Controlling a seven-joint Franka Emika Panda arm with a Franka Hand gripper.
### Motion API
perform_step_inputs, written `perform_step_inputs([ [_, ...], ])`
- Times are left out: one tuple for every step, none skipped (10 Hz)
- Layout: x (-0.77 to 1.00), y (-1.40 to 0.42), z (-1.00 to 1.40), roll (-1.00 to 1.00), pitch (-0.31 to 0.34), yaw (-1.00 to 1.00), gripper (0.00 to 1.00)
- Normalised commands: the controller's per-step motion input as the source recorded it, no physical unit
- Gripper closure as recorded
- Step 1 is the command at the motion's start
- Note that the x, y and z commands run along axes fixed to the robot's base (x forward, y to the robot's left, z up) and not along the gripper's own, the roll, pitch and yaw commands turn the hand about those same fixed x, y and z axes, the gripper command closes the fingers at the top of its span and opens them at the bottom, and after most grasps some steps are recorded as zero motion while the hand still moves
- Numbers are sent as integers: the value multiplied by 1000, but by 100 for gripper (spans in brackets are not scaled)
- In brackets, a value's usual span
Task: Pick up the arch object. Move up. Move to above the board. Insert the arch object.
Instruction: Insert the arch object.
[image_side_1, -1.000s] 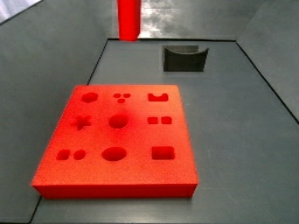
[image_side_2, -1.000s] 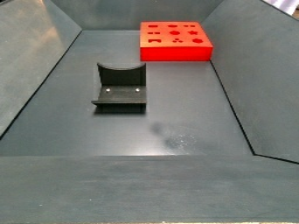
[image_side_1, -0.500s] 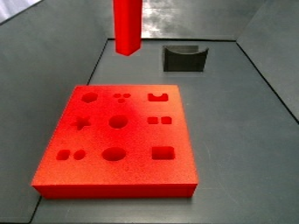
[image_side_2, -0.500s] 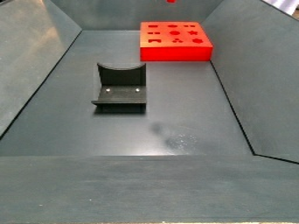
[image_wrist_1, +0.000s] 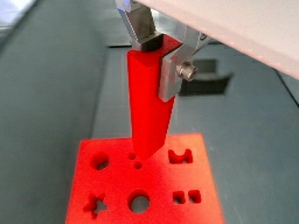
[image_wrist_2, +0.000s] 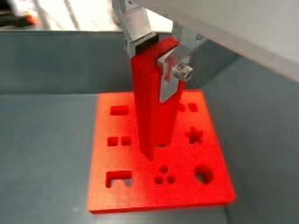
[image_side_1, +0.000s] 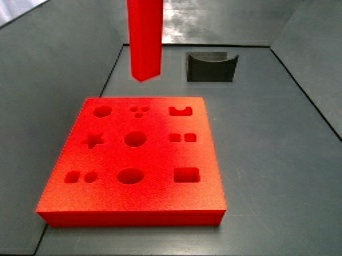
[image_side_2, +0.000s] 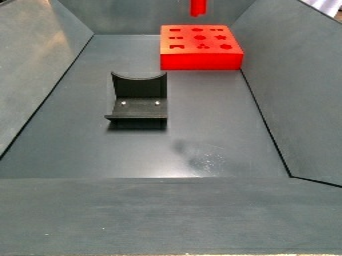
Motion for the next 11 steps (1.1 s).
perform_step_inputs([
  [189,0,-497,54,-60,-931,100],
  [211,0,-480,49,-49,-914,100],
  [217,0,-406,10,-44,-911,100],
  [354,0,-183,-9,-20,-809,100],
  [454,83,-77,-66,-43,-729,100],
  [471,100,-94,-61,-74,-706,100],
  [451,60,-271,0,-94,-717,100],
  [480,91,-389,44,-60,-717,100],
  [454,100,-397,93,-17,-746,100],
  [449,189,-343,103,0,-680,100],
  [383,206,-311,99,0,-680,100],
])
